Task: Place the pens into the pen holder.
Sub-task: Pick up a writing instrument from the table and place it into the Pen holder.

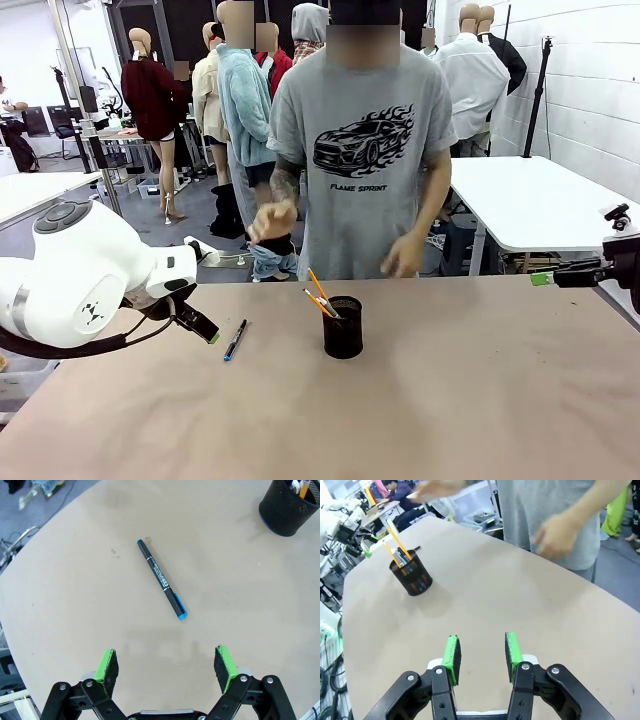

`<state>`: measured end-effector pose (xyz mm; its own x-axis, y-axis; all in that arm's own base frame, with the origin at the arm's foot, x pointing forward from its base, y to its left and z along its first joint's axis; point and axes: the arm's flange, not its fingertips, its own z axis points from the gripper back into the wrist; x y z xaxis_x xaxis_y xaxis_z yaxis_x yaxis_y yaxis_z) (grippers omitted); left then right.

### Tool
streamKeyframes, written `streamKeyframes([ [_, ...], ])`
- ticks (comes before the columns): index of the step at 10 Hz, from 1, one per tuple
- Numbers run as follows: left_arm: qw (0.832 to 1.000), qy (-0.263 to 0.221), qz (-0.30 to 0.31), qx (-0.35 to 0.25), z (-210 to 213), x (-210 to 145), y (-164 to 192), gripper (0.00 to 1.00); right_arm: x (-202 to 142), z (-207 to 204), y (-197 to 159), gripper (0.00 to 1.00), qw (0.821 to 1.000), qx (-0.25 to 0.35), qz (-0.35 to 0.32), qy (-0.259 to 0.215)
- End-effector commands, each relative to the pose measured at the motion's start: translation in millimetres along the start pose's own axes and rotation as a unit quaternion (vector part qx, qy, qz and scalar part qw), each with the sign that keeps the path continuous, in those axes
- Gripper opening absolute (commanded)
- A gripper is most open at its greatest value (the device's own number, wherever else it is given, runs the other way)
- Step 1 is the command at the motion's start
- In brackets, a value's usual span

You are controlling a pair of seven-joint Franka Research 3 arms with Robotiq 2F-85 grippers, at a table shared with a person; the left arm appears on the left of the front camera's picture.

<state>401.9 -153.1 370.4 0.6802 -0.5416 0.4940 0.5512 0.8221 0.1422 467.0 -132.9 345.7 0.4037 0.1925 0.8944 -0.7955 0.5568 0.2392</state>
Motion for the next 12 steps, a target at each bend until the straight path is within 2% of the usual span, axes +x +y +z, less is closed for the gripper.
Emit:
streamKeyframes([
  [1,1.0,-0.001,0.003,0.0,1,-1,2,1.0,1,0,-1,0.47,1.0,0.008,0.007,0.001],
  [3,1.0,0.0,0.0,0.0,0,0,0,1.0,1,0,-1,0.47,1.0,0.008,0.007,0.001],
  [5,0.998,0.04,0.024,0.038,-7,26,-7,1.0,1,0,-1,0.47,1.0,0.008,0.007,0.001],
  [8,0.991,0.099,0.076,0.044,-41,78,10,1.0,1,0,-1,0.47,1.0,0.008,0.007,0.001],
  [9,0.989,0.111,0.096,0.008,-53,89,15,1.0,1,0,-1,0.47,1.0,0.008,0.007,0.001],
  [12,0.976,0.131,0.171,-0.031,-88,108,40,1.0,1,0,-1,0.47,1.0,0.008,0.007,0.001],
])
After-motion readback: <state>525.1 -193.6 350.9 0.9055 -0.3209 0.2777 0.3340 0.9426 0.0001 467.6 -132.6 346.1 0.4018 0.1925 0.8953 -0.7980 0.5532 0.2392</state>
